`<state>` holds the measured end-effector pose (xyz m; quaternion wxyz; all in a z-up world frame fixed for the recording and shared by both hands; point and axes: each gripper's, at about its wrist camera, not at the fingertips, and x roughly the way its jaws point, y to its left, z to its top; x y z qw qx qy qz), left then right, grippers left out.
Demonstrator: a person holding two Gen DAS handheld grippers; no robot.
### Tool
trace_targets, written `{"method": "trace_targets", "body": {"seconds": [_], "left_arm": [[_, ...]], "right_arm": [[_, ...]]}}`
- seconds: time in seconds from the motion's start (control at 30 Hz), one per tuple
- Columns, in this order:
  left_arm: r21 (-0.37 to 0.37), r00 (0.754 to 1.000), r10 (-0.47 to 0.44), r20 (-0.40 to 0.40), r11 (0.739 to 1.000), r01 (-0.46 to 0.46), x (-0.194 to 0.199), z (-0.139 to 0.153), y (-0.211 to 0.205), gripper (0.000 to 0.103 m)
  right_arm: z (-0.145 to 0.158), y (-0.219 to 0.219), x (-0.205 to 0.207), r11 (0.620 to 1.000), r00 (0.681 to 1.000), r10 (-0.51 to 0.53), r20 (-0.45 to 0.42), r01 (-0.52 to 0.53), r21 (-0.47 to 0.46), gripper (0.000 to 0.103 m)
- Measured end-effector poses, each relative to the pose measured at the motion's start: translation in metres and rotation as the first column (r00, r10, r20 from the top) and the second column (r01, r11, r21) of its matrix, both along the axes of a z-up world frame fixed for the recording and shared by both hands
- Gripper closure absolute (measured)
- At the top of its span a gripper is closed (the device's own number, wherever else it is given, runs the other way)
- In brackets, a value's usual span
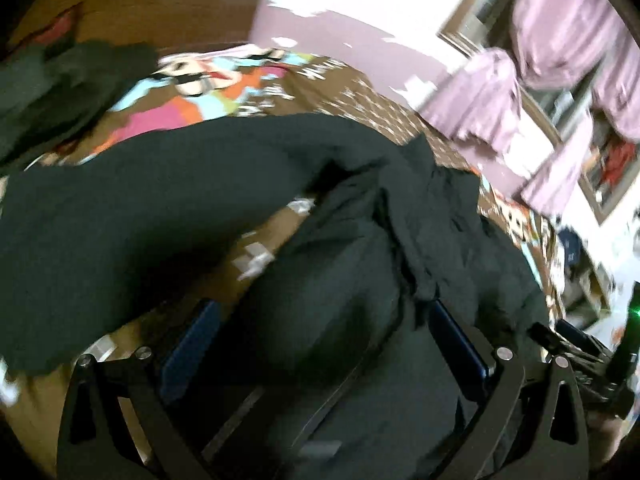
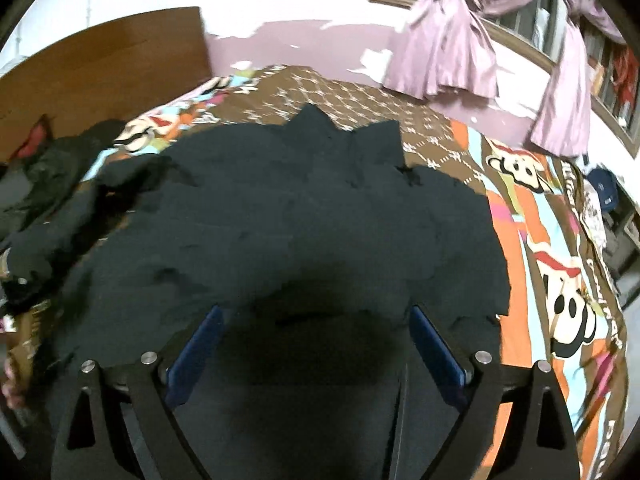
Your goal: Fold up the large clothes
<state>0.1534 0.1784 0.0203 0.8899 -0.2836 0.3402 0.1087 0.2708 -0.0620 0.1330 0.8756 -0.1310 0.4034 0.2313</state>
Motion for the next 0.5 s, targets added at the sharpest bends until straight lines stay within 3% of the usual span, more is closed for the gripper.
{"method": "trace_targets", "body": {"seconds": [0.13,0.23,0.3,0.37,0.5], "left_arm": [[-0.095,0.992,0.123,-0.024,0.988,-0.124,-0.042,-0.002,0.034,0.001],[-0.195,0.975,0.220,-0.028,0.956,-0.221,-0.071,-0.010,0.062,0.001],[-0.258,0.957,0.291,-0.015,0.923,-0.285,-0.087,-0.013,0.079,0.001],[-0.342,0.925,0.380,0.007,0.870,-0.355,-0.102,-0.019,0.095,0.001],[-0.500,0.876,0.481,0.040,0.769,-0.399,-0.115,-0.033,0.121,0.001]], "right_arm": [[0.028,0.015,-0.025,0.999,0.998,0.038,-0.056,-0.040,-0.028,0.009],[0.043,0.035,-0.035,0.995,0.993,0.072,-0.088,-0.078,-0.066,0.009],[0.048,0.052,-0.036,0.991,0.991,0.094,-0.098,-0.103,-0.088,0.009],[0.051,0.070,-0.032,0.985,0.988,0.124,-0.092,-0.134,-0.112,0.009],[0.040,0.106,-0.010,0.977,0.986,0.155,-0.059,-0.162,-0.138,0.008]]}}
